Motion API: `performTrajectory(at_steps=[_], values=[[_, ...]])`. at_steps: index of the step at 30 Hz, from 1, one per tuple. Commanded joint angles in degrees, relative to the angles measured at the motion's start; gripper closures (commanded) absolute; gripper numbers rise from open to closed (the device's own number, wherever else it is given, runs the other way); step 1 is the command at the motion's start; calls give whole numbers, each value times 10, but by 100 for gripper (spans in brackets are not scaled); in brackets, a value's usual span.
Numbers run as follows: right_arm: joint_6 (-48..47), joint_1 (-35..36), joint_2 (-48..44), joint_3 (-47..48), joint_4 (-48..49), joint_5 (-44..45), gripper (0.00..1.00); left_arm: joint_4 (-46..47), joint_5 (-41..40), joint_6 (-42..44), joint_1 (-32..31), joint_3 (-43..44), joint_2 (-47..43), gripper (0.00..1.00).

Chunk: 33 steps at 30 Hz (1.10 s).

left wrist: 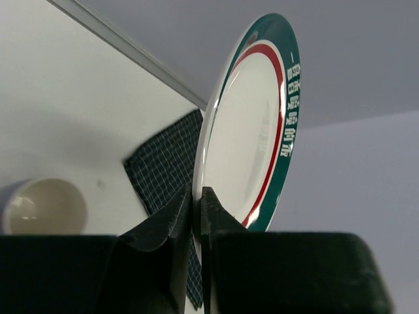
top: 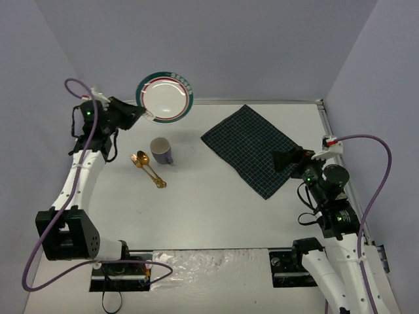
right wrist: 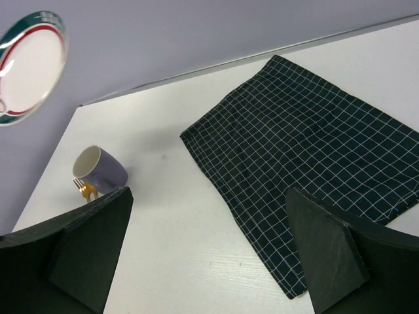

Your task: Set the dinner table for one person

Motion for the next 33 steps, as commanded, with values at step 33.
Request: performTrajectory(at_steps=[33], values=[[-41, 4, -67, 60, -100, 55, 0, 258, -175, -122, -339, 255, 442, 100]])
